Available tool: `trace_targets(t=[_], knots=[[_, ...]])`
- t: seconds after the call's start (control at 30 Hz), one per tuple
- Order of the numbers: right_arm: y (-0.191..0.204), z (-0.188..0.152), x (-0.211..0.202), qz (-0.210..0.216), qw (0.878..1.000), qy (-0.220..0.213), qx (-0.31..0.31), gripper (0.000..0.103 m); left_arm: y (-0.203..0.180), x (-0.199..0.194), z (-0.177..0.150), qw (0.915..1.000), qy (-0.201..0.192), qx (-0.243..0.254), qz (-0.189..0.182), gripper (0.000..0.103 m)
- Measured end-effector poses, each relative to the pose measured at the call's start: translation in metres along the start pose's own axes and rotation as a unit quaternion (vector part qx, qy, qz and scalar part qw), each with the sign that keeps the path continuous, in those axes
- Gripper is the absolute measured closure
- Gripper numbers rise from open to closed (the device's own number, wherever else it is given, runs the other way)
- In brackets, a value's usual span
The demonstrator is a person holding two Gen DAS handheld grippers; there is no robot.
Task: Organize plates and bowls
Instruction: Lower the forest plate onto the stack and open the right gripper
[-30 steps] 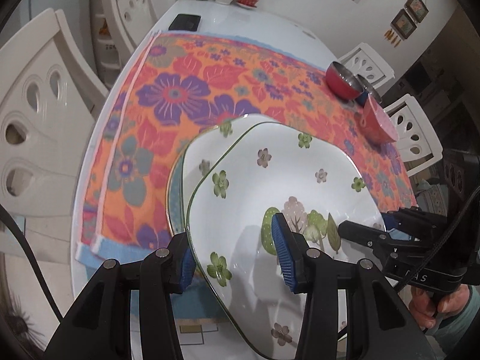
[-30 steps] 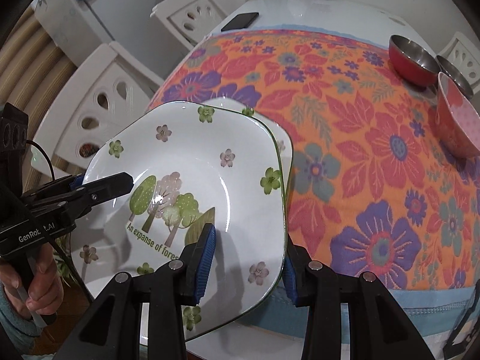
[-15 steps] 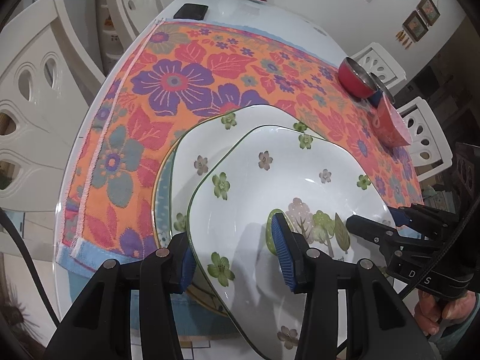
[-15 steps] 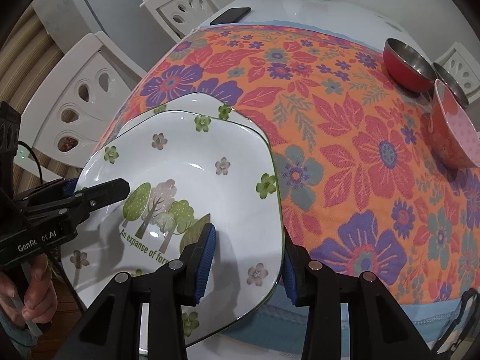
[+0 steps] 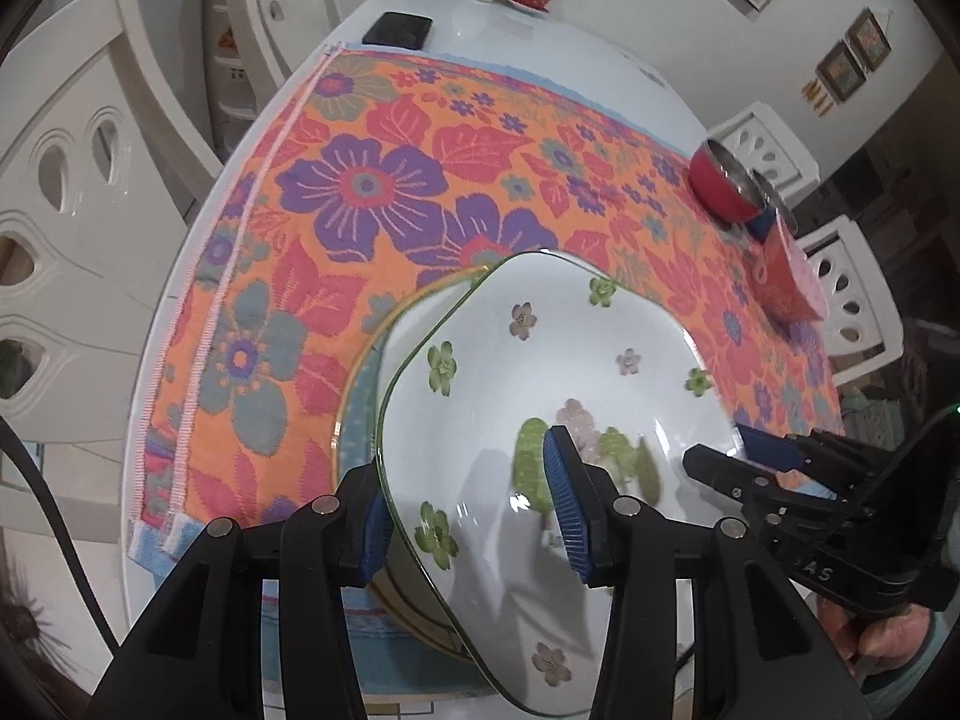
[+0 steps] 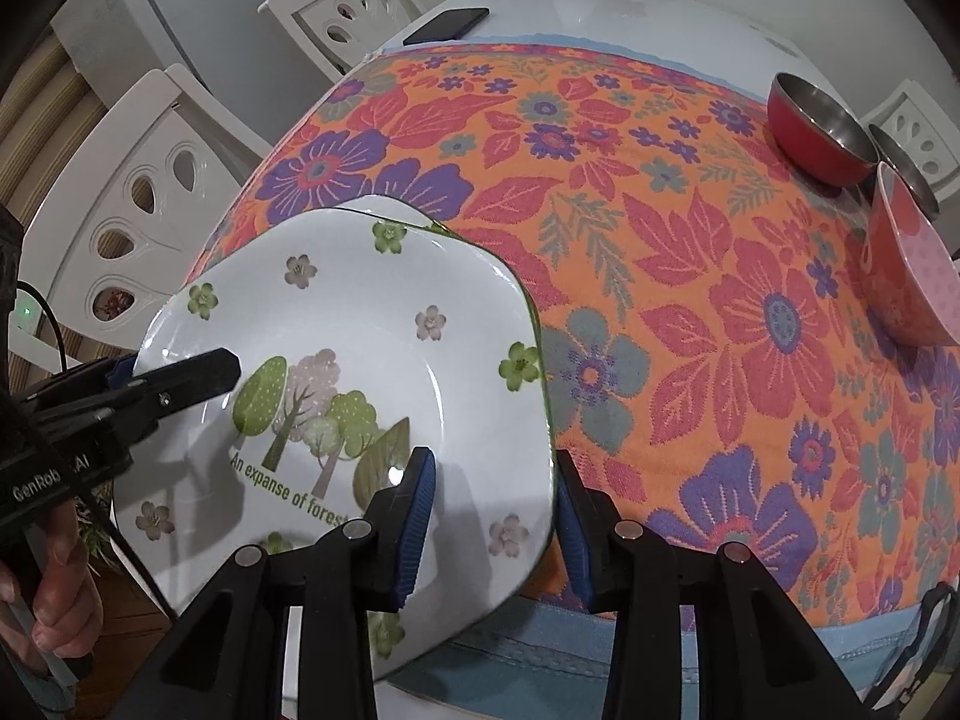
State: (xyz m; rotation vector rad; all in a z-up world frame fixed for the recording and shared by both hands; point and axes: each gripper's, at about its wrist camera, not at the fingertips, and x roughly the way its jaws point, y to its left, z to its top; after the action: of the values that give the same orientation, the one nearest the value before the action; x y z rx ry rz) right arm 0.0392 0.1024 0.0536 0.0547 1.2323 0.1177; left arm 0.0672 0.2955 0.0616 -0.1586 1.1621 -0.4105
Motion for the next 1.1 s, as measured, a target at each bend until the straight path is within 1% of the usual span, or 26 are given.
trace_targets(t=[0.07, 0.17, 0.33, 0.43, 0.53, 0.57, 0.63, 0.67, 0.77, 0.83, 0.9, 0.93, 1.0, 1.1], knots=[[-0.001, 0.002, 0.001, 0.000, 1.000, 0.000, 0.002, 0.065, 0.006, -0.004, 0.001, 0.9999, 0.000, -0.008, -0.011, 0.059], [-0.003, 0.003, 0.003, 0.004, 1.000, 0.003, 0.006, 0.065, 0.010, -0.005, 0.002, 0.9996, 0.004, -0.015, -0.022, 0.059], [-0.002, 0.002, 0.004, 0.002, 1.000, 0.004, 0.008, 0.065, 0.006, -0.004, 0.004, 0.9997, 0.017, -0.004, -0.017, 0.059], [-0.003, 0.002, 0.006, 0.000, 1.000, 0.008, 0.014, 0.065, 0.001, -0.003, 0.004, 0.9994, 0.032, 0.014, -0.006, 0.059], [-0.007, 0.003, 0.005, -0.001, 1.000, 0.009, 0.017, 0.065, -0.005, -0.003, 0.005, 0.9978, 0.049, 0.041, 0.016, 0.059], [-0.008, 0.003, 0.005, -0.001, 1.000, 0.009, 0.018, 0.065, -0.008, -0.004, 0.005, 0.9964, 0.055, 0.055, 0.033, 0.056], [-0.009, 0.003, 0.003, -0.001, 1.000, 0.008, 0.019, 0.065, -0.008, -0.001, 0.005, 0.9929, 0.071, 0.071, 0.063, 0.056], [-0.009, 0.003, 0.002, -0.001, 1.000, 0.008, 0.020, 0.065, -0.008, 0.000, 0.005, 0.9916, 0.075, 0.079, 0.070, 0.056], [-0.009, 0.002, 0.001, 0.005, 1.000, 0.007, 0.022, 0.065, -0.006, 0.000, 0.006, 0.9919, 0.078, 0.082, 0.058, 0.056], [-0.007, 0.002, 0.001, 0.004, 1.000, 0.007, 0.022, 0.065, -0.009, 0.004, 0.006, 0.9901, 0.082, 0.088, 0.072, 0.056], [-0.006, 0.002, 0.000, 0.004, 1.000, 0.006, 0.024, 0.065, -0.013, 0.003, 0.004, 0.9868, 0.077, 0.108, 0.093, 0.055], [-0.006, 0.002, -0.001, 0.004, 1.000, 0.006, 0.024, 0.065, -0.012, -0.001, 0.003, 0.9857, 0.071, 0.115, 0.100, 0.054], [-0.008, 0.003, -0.002, 0.002, 1.000, 0.003, 0.028, 0.065, -0.005, -0.006, 0.004, 0.9867, 0.067, 0.110, 0.099, 0.053], [-0.011, 0.006, -0.001, 0.005, 0.999, 0.006, 0.035, 0.065, 0.014, -0.010, 0.009, 0.9898, 0.067, 0.080, 0.097, 0.053]])
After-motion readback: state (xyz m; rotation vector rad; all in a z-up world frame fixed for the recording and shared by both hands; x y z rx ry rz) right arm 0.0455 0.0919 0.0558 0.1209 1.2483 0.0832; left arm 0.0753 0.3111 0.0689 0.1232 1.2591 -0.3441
